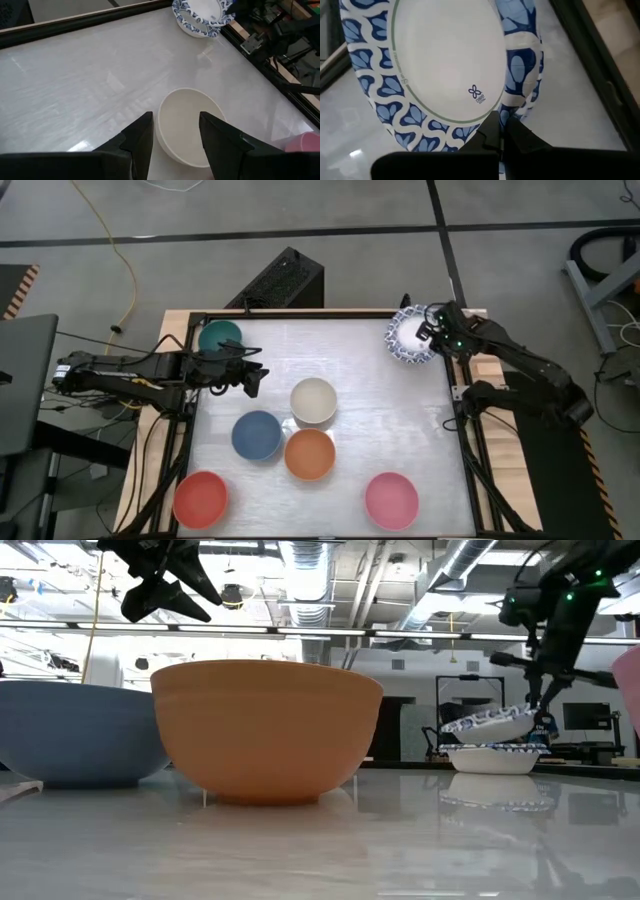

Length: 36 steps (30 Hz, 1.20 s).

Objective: Nest bowls inside each other
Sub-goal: Stack the blue patterned bowl into the blue patterned bowl, then stack the green bowl into the blue patterned paper bowl

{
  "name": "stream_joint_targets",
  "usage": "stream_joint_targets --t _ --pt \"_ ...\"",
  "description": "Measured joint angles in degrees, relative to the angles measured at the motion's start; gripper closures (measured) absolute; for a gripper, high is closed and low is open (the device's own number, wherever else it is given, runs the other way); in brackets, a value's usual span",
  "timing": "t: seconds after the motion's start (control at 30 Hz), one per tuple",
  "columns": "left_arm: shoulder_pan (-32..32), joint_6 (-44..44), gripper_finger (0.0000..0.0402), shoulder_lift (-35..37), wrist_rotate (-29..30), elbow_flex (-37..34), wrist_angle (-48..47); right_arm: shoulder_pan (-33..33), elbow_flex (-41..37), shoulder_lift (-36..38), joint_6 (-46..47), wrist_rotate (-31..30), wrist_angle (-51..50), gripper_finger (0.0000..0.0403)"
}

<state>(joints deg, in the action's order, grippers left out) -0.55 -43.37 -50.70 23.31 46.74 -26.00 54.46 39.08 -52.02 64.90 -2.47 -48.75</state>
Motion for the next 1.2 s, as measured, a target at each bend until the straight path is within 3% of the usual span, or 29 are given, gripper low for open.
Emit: stream_joint_targets --t 0.23,0.53,0.8,1.07,1.2 --pt "-0.01 0.0 0.0253 0.01 0.02 0.0 0.0 0.85 -0.69 -0.95 -0.89 1.04 2.12 0.0384" --pt "-0.01 0.0 0.0253 -0.02 0.03 0.0 -0.01 0.85 -0.69 -3.74 -1.97 1.06 4.53 0.034" --pt "0.0 -0.39 0.0253 0.01 0.02 -0.01 0.0 2.95 -0.69 -5.22 -2.55 0.69 4.2 0.0271" --pt "0.0 -0.49 0.0253 0.01 0.25 -0.01 -0.01 4.26 -0.69 -2.35 -5.95 1.06 4.02 0.0168" --pt "0.01 -0.47 0.0253 0.01 0.48 -0.01 0.0 4.22 -0.31 0.6 -9.18 2.34 3.51 0.0145"
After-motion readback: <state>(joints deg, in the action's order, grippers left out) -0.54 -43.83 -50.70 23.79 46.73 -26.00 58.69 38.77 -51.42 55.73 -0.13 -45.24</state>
